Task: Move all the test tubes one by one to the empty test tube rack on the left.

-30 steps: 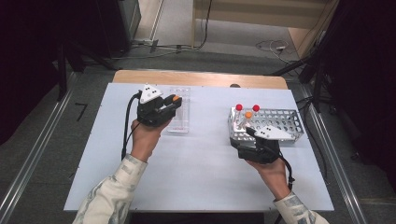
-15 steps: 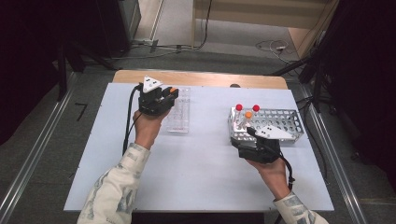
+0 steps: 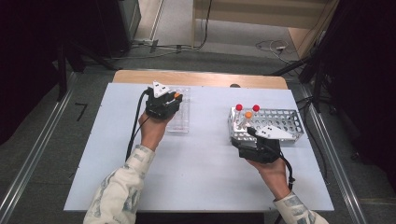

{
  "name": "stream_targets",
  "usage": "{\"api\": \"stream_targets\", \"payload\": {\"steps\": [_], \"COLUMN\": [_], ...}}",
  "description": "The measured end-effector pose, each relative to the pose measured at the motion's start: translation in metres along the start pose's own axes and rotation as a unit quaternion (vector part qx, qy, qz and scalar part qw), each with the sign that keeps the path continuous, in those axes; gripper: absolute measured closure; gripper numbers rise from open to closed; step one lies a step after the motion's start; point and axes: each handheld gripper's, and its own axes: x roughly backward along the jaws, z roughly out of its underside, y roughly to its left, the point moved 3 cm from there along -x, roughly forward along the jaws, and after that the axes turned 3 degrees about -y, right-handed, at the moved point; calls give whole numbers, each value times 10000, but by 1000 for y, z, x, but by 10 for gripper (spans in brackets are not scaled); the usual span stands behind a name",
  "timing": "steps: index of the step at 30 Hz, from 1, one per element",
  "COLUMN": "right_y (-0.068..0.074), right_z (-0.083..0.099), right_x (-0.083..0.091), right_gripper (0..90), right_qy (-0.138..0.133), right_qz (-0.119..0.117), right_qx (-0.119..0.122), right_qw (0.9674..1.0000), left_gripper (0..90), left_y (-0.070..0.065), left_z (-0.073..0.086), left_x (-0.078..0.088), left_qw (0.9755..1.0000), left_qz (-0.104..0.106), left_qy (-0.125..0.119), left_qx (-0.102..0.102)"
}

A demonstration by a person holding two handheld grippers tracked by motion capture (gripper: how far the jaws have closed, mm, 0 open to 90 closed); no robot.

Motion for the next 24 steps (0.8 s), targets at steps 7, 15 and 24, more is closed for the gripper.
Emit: {"api": "stream_targets", "payload": {"steps": [7, 15, 24], "right_y": [0, 1, -4], "right_z": [0, 1, 1], "right_x": [-1, -2, -3], "right_gripper": [254, 255, 263], "right_qy": [16, 30, -12], "right_qz": [3, 7, 137], "right_qx": [-3, -1, -85], "right_qw": [10000, 10000, 9999], "left_gripper": [694, 661, 546], "left_y": [-1, -2, -2], "left_z": [8, 11, 8], "left_x": [-4, -3, 6], "left_qw": [10000, 10000, 9998], "left_qz": [12, 16, 115], "left_qy": [57, 95, -35], "left_qx": [35, 7, 126]}}
